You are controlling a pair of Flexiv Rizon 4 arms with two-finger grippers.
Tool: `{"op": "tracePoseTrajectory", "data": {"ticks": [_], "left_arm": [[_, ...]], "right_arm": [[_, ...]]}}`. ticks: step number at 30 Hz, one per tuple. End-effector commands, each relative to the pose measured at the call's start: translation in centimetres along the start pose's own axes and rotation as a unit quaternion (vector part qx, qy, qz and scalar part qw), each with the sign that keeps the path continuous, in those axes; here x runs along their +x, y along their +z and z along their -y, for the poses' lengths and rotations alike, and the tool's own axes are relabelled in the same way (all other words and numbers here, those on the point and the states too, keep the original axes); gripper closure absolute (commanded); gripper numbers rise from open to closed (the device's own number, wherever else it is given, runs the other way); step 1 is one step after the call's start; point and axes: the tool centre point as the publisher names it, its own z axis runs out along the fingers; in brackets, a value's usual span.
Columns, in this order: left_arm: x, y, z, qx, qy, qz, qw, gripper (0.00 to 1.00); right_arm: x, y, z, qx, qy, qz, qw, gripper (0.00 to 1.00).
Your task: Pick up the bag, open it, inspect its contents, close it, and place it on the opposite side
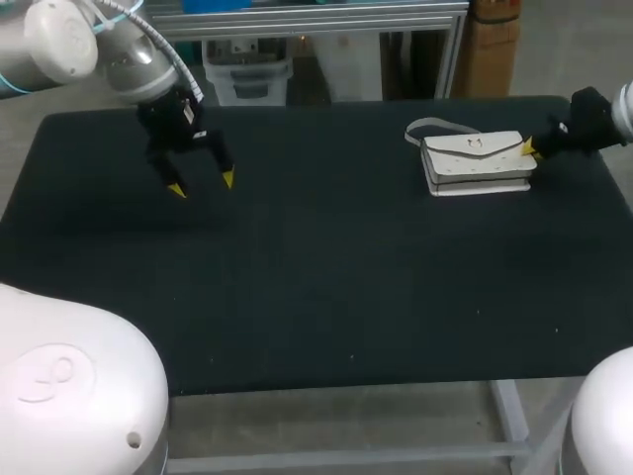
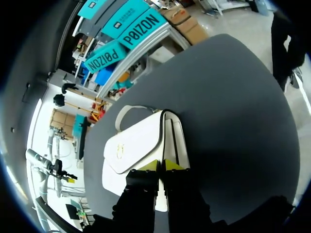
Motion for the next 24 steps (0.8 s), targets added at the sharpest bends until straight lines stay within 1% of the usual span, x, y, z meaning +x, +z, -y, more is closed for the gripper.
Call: {"op": "tracePoseTrajectory", "data": {"ticks": [1,7,13,17,19,20,21,22,24], "left_arm": [[0.1,0.0,0.4,-0.004,-0.001,0.002,1.0,0.0],[-0.2,-0.3,0.3,0.002,-0.004,0.0,1.0,0.0],[-1.3,-1.2,0.8,0.008,-0.003,0.003,1.0,0.0],[-2.5,-1.9,1.5,0.015,0.011,0.022,1.0,0.0],[-2.9,-2.3,1.7,0.018,0.014,0.033,0.999,0.0],[-3.3,-2.8,1.7,0.019,0.022,0.033,0.999,0.0],[-3.5,-3.2,1.7,0.024,0.018,0.038,0.999,0.0],[-3.7,-3.5,1.7,0.029,0.016,0.046,0.998,0.0],[-4.0,-4.1,1.7,0.044,0.016,0.051,0.998,0.0]], "right_arm": [[-1.5,-1.0,-1.2,0.007,0.016,0.001,1.0,1.0],[-1.5,-1.0,-1.2,0.007,0.016,0.001,1.0,1.0],[-1.5,-1.0,-1.2,0.007,0.016,0.001,1.0,1.0],[-1.5,-1.0,-1.2,0.007,0.016,0.001,1.0,1.0],[-2.4,-1.4,-1.9,-0.007,0.014,0.008,1.0,1.0],[-3.2,-1.8,-2.8,-0.017,0.021,0.02,0.999,1.0],[-3.8,-2.3,-3.3,-0.03,0.016,0.032,0.999,1.0],[-4.4,-2.7,-3.9,-0.033,0.02,0.03,0.999,1.0],[-5.4,-3.5,-4.9,-0.051,0.015,0.042,0.998,1.0]]}}
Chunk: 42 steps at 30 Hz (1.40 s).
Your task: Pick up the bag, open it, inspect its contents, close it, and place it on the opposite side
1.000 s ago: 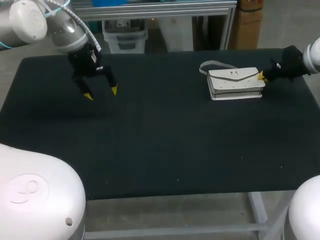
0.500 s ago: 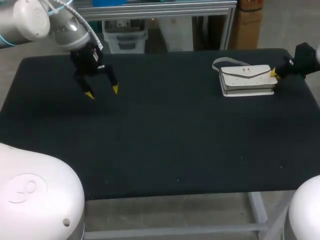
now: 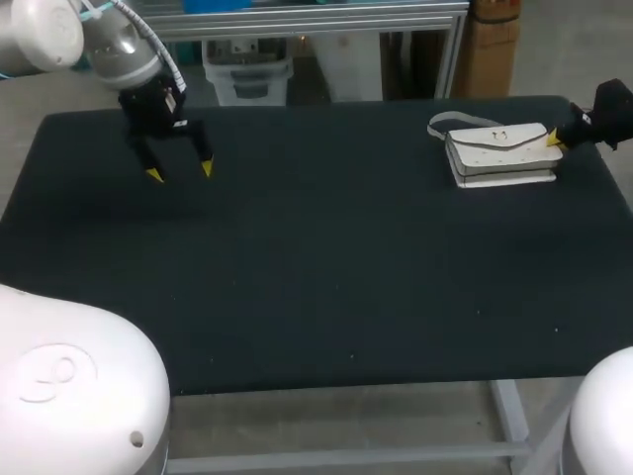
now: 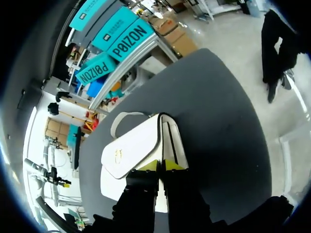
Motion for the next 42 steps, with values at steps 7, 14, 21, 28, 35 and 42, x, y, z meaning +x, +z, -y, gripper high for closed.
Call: {"op": "tracePoseTrajectory", "data": {"ticks": [7,14,21,28,35,42], "left_arm": [[-1.8,-2.9,-0.1,0.056,-0.016,0.031,0.998,0.0],[-3.5,-4.8,0.5,0.074,-0.025,0.053,0.996,0.0],[-3.9,-5.4,0.9,0.076,-0.025,0.058,0.995,0.0],[-3.8,-5.1,1.1,0.071,-0.024,0.054,0.996,0.0],[-3.6,-4.9,0.9,0.065,-0.02,0.054,0.996,0.0],[-3.7,-5.3,0.4,0.066,-0.02,0.056,0.996,0.0]], "right_arm": [[-2.9,-1.4,-3.2,-0.014,-0.004,0.003,1.0,1.0],[-4.1,-1.2,-4.4,-0.014,-0.01,0.018,1.0,1.0],[-4.8,-1.4,-5.5,-0.019,-0.011,0.023,0.999,1.0],[-4.7,-1.2,-5.0,-0.011,-0.008,0.028,1.0,0.53],[-3.9,-2.3,-3.7,-0.023,-0.006,0.051,0.998,0.0],[-2.1,-6.0,-3.9,-0.059,-0.032,0.09,0.994,0.0]]}}
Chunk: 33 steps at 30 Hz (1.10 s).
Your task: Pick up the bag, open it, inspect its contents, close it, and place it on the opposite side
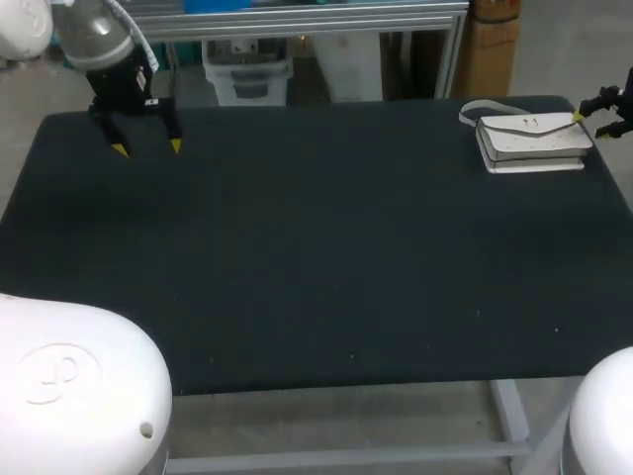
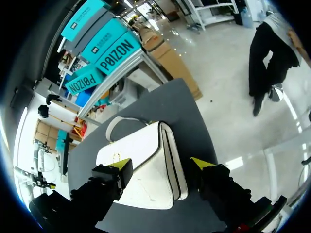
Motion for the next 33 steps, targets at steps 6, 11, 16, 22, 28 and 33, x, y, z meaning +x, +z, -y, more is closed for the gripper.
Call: {"op": "tracePoseTrajectory", "data": {"ticks": [6,11,16,22,28,33], "left_arm": [[0.2,-0.9,-0.7,0.002,0.006,0.006,1.0,0.0],[0.2,-1.4,-1.1,0.004,0.011,0.011,1.0,0.0],[0.2,-1.9,-1.6,0.007,0.016,0.017,1.0,0.0],[0.1,-2.1,-1.6,0.011,0.019,0.021,1.0,0.0],[-0.2,-2.4,-1.7,0.011,0.02,0.024,0.999,0.0],[-0.4,-2.7,-1.6,0.007,0.022,0.027,0.999,0.0]], "right_arm": [[3.3,-5.4,2.4,-0.017,-0.043,0.044,0.998,0.0],[4.8,-6.9,3.6,0.024,-0.066,0.043,0.997,0.0],[6.0,-8.4,4.6,0.037,-0.09,0.076,0.992,0.0],[7.3,-9.6,5.7,0.058,-0.108,0.091,0.988,0.0],[7.3,-9.6,5.7,0.058,-0.108,0.091,0.988,0.0],[7.3,-9.6,5.7,0.058,-0.108,0.091,0.988,0.0]]}}
